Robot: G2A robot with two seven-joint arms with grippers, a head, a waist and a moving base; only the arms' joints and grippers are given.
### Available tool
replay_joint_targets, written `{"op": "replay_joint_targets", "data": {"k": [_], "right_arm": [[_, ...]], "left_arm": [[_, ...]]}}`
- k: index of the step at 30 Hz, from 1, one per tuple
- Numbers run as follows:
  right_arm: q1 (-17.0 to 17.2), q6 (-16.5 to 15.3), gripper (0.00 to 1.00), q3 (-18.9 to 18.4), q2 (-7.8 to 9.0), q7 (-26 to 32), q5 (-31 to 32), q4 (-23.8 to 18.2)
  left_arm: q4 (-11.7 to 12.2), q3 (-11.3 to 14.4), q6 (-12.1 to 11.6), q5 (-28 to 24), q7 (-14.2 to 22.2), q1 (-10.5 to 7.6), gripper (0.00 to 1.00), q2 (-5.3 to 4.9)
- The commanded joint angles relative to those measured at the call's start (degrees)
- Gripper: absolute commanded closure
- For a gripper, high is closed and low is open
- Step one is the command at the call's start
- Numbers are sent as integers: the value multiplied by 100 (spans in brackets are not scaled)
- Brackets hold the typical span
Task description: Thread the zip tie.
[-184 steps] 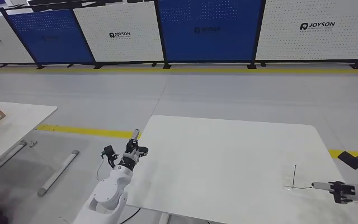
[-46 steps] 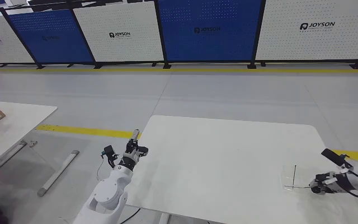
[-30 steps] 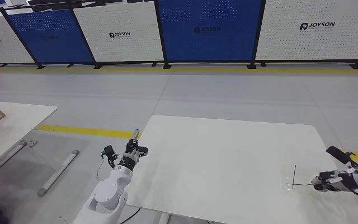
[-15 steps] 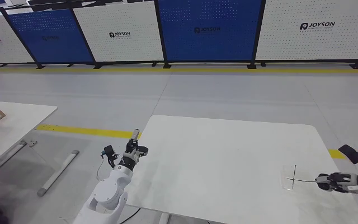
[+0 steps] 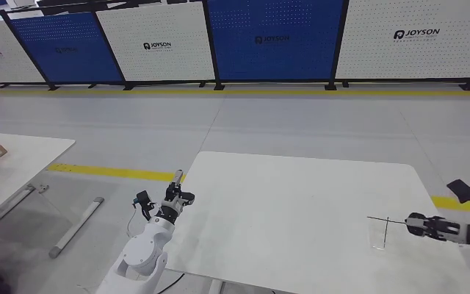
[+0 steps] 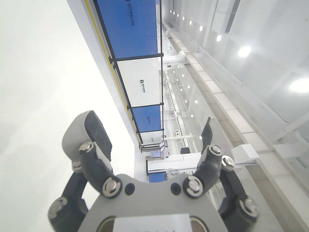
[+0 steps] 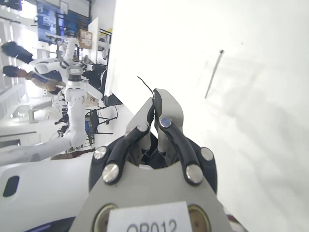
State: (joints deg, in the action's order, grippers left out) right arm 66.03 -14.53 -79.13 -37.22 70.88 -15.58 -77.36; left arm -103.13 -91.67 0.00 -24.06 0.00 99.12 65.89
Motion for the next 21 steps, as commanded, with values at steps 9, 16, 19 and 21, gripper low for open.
{"op": "replay_joint_targets", "data": {"k": [9, 16, 19, 21], "right_arm": [[771, -495, 100, -43, -17, -474, 562, -1207], [771, -495, 100, -43, -17, -474, 562, -1207], [816, -495, 100, -35, -29, -679, 608, -1248], [912, -495, 100, -8, -54, -853, 532, -1399]], "left_arm": [[0, 0, 0, 0, 0, 0, 0, 0], [0, 0, 0, 0, 0, 0, 0, 0], [0, 0, 0, 0, 0, 0, 0, 0], [0, 0, 0, 0, 0, 0, 0, 0]]}}
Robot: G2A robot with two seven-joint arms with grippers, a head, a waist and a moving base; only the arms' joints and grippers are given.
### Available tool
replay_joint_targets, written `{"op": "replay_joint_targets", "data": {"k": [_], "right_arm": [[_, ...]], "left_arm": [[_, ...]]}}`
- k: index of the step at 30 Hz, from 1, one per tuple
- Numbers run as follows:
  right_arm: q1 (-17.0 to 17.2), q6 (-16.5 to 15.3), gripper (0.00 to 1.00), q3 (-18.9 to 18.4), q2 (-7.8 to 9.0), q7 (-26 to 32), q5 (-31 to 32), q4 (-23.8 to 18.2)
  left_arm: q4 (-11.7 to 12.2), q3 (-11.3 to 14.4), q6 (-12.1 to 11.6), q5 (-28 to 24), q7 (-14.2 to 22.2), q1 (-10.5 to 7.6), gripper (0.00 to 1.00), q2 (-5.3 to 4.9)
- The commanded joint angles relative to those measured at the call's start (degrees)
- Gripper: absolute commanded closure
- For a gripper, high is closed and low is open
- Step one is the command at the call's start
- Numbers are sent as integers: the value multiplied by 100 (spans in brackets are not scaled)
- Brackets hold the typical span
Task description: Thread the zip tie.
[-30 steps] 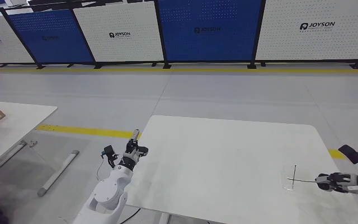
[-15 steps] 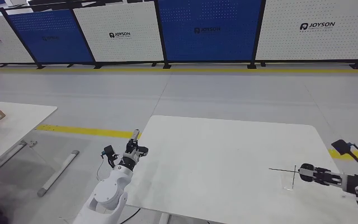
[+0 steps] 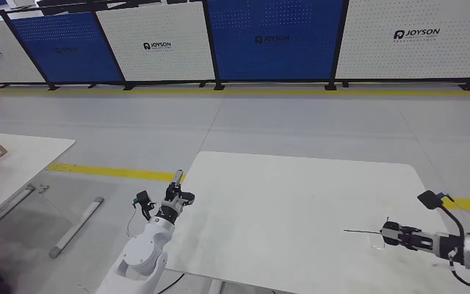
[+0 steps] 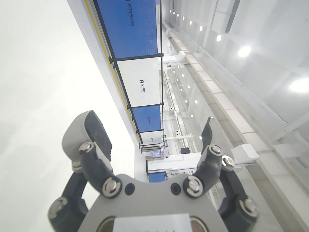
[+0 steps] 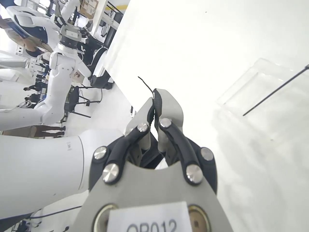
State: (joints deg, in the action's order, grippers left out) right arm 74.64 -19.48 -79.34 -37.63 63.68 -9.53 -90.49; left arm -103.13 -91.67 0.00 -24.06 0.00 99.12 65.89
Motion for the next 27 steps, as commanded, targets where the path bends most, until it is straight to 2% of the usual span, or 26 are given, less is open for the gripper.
{"op": "replay_joint_targets", "data": {"k": [1, 7, 15, 18, 21, 27], "right_arm": [[120, 0, 100, -19, -33, -227, -267, -137], [536, 0, 100, -379, -178, -305, -899, -391], [1147, 0, 100, -597, -520, -810, -501, -866], [1209, 0, 100, -500, -661, -920, -273, -984], [1117, 0, 100, -400, -778, -1284, 23, -833], [1117, 0, 100, -400, -778, -1284, 23, -833]], "left_arm": [[0, 0, 0, 0, 0, 0, 0, 0], [0, 0, 0, 0, 0, 0, 0, 0], [0, 0, 0, 0, 0, 0, 0, 0], [0, 0, 0, 0, 0, 0, 0, 0], [0, 0, 0, 0, 0, 0, 0, 0], [0, 0, 0, 0, 0, 0, 0, 0]]}}
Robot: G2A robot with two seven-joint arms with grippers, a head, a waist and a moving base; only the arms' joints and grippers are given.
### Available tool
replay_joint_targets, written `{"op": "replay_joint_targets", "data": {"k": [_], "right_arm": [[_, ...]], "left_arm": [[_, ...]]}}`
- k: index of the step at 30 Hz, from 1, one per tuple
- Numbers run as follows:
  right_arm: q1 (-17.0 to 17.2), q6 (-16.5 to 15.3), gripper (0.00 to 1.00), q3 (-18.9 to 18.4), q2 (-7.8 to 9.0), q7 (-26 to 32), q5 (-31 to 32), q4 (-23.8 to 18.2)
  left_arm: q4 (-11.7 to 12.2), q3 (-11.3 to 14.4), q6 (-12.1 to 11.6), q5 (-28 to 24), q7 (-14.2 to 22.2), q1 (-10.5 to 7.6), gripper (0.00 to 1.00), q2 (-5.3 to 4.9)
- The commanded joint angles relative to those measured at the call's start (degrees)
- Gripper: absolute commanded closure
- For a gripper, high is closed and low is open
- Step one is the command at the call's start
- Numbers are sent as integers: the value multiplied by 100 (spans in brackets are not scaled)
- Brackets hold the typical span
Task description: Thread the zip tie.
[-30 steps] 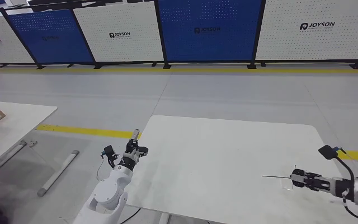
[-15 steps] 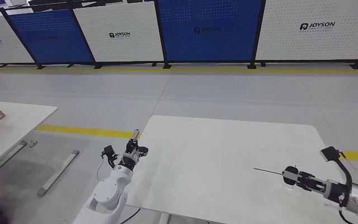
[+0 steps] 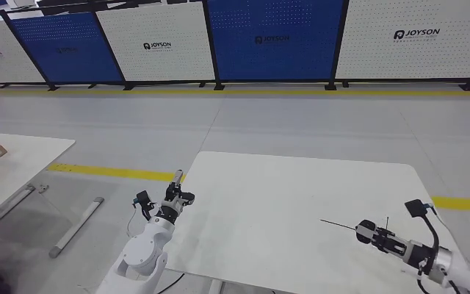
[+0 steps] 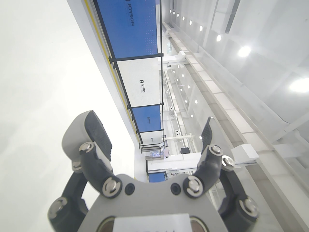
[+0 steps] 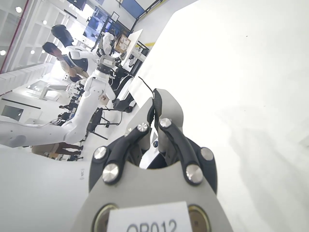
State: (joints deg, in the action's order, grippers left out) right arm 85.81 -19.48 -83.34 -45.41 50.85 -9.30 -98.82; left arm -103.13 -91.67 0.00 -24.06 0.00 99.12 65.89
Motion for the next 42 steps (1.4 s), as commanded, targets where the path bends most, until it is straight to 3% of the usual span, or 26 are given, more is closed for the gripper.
{"op": "replay_joint_targets", "data": {"k": [1, 4, 7, 11, 18, 31, 39, 42], "right_arm": [[0, 0, 100, 0, 0, -1, 0, 0], [0, 0, 100, 0, 0, -1, 0, 0], [10, 0, 100, 26, -14, -461, 741, -142], [-205, 0, 100, 11, -14, -170, 819, -335], [-488, 0, 100, 290, 46, -181, 1776, -850], [-506, 0, 100, 369, 84, -258, 1863, -813], [-653, 0, 100, 574, 154, -939, 2847, -1371], [-759, 0, 100, 852, 275, -716, 3306, -1522]], "left_arm": [[0, 0, 0, 0, 0, 0, 0, 0], [0, 0, 0, 0, 0, 0, 0, 0], [0, 0, 0, 0, 0, 0, 0, 0], [0, 0, 0, 0, 0, 0, 0, 0], [0, 0, 0, 0, 0, 0, 0, 0], [0, 0, 0, 0, 0, 0, 0, 0], [0, 0, 0, 0, 0, 0, 0, 0], [0, 0, 0, 0, 0, 0, 0, 0]]}}
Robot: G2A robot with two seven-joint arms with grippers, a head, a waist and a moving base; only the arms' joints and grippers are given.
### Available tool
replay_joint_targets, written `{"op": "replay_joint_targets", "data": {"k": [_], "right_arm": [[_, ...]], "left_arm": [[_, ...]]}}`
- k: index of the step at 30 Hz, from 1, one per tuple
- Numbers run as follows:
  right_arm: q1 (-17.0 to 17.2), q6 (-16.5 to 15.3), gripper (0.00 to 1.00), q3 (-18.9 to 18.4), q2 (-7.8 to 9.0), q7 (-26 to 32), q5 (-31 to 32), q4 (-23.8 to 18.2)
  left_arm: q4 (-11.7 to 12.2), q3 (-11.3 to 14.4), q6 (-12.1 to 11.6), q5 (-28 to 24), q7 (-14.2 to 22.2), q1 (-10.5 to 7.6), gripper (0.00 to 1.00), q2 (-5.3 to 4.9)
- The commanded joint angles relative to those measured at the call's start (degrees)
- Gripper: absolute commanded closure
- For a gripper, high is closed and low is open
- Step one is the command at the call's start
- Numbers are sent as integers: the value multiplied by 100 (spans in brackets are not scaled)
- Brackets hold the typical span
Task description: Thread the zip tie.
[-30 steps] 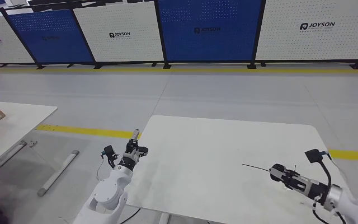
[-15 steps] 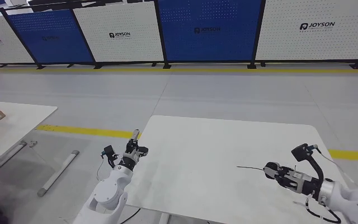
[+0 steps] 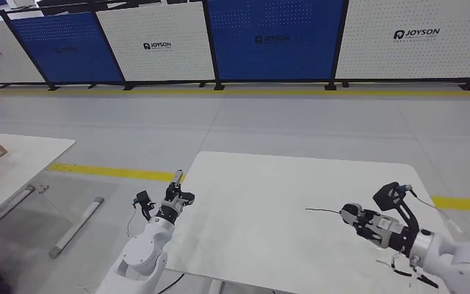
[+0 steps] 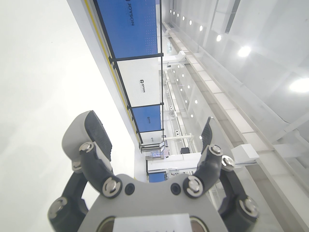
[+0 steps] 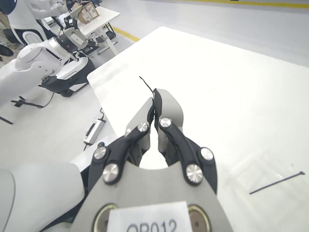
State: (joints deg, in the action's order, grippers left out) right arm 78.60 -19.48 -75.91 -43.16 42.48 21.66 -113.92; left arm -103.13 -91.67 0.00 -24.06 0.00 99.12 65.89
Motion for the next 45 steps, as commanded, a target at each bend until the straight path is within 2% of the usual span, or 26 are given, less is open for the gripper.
{"op": "replay_joint_targets", "data": {"k": [1, 13, 15, 16, 19, 20, 21, 22, 23, 25, 27, 29, 36, 38, 41, 43, 45], "right_arm": [[-45, 0, 100, 143, 60, 127, 218, -10], [-45, 0, 100, 143, 60, 127, 218, -10], [-45, 0, 100, 143, 60, 127, 218, -10], [-45, 0, 100, 143, 60, 127, 218, -10], [-45, 0, 100, 143, 60, 127, 218, -10], [-45, 0, 100, 143, 60, 127, 218, -10], [-45, 0, 100, 143, 60, 127, 218, -10], [-45, 0, 100, 143, 60, 127, 218, -10], [-45, 0, 100, 143, 60, 127, 218, -10], [-45, 0, 100, 143, 60, 127, 218, -10], [-45, 0, 100, 143, 60, 127, 218, -10], [-45, 0, 100, 143, 60, 127, 218, -10], [-45, 0, 100, 143, 60, 127, 218, -10], [-37, 9, 100, 142, 56, 74, 295, -9], [-123, 22, 100, 189, 44, 13, 898, -189], [-225, 46, 100, 289, 26, -5, 1312, -350], [-395, 130, 100, 437, 1, -10, 2016, -580]], "left_arm": [[0, 0, 0, 0, 0, 0, 0, 0], [0, 0, 0, 0, 0, 0, 0, 0], [-142, 13, 77, 23, 294, -5, 0, -10], [-238, -1, 197, 40, 496, 28, 0, -23], [-735, -111, 968, 290, 1452, 217, 0, -106], [-905, -137, 1243, 370, 1744, 270, 0, -133], [-1122, -145, 1682, 367, 2188, 317, 0, -167], [-1239, -189, 1948, 355, 2420, 317, 0, -190], [-1267, -201, 1948, 383, 2508, 345, 0, -208], [-1382, -38, 1948, 436, 2533, 373, 0, -236], [-1361, 198, 1948, 406, 2727, 384, 0, -284], [-1330, 292, 1948, 400, 2654, 308, 0, -320], [-1330, 292, 1948, 400, 2654, 308, 0, -320], [-1231, 296, 1948, 172, 2570, 269, 0, -304], [-1061, 357, 1948, -461, 2461, 150, 0, -286], [-1032, 433, 1948, -743, 2359, 84, 0, -299], [-1015, 638, 1948, -1003, 2315, -10, 0, -339]]}}
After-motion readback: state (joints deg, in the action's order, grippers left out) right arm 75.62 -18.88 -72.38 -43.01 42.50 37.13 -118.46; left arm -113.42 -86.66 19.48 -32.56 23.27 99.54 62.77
